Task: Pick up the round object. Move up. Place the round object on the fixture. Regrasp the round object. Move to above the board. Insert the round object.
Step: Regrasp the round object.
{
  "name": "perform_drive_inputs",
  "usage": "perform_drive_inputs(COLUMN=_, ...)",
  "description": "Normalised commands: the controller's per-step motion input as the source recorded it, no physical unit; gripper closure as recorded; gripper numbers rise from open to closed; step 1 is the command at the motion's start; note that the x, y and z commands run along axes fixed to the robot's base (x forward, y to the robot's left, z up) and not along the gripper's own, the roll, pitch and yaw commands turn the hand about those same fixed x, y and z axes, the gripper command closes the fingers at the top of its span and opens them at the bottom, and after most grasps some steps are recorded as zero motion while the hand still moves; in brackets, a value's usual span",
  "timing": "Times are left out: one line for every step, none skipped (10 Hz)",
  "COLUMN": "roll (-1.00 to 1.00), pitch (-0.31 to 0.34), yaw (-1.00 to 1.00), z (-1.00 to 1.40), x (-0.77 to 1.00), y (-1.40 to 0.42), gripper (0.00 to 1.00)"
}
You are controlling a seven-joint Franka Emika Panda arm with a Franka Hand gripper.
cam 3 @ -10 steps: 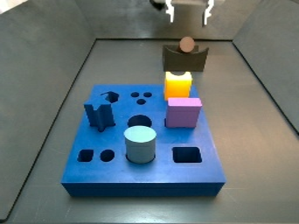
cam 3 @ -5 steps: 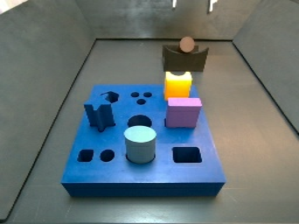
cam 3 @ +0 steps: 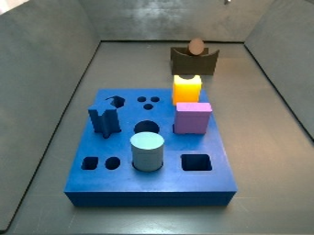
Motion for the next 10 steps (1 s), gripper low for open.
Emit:
perform_drive_inputs(roll=1.00, pitch=0.005, yaw=0.03, z=0.04, x=-0.04, y=-0.02, gripper=0.00)
perform_drive_inputs(roll=1.00, pitch=-0.002, yaw=0.03, z=0.01, x=-0.03, y=-0.05, gripper=0.00)
perform_drive_inputs(roll=1.00, pitch=-0.004, yaw=0.03, z=0.02, x=-0.04, y=-0.04, gripper=0.00)
perform_drive_inputs(roll=1.00, pitch=-0.011, yaw=0.03, z=0.01, x=-0.05, y=-0.03, gripper=0.00)
perform_drive_inputs(roll=1.00, pitch=-0.014, yaw=0.03, z=0.01, x=-0.05, y=-0.03, gripper=0.00)
perform_drive_inputs(roll=1.00, pitch=-0.019, yaw=0.03, z=0.02, x=-0.04, y=-0.03, gripper=0.00)
perform_drive_inputs(roll=1.00, pitch=-0.025, yaw=0.03, z=0.01, x=-0.04, y=-0.03, gripper=0.00)
perform_drive_inputs(roll=1.00, pitch=-0.029, yaw=0.03, z=0.00, x=-0.04, y=-0.03, gripper=0.00)
perform_drive_inputs(roll=1.00, pitch=-0.034, yaw=0.03, z=0.00, x=-0.04, y=-0.03, gripper=0.00)
perform_drive_inputs(roll=1.00, pitch=-0.040, yaw=0.03, z=0.01, x=-0.03, y=-0.02, gripper=0.00)
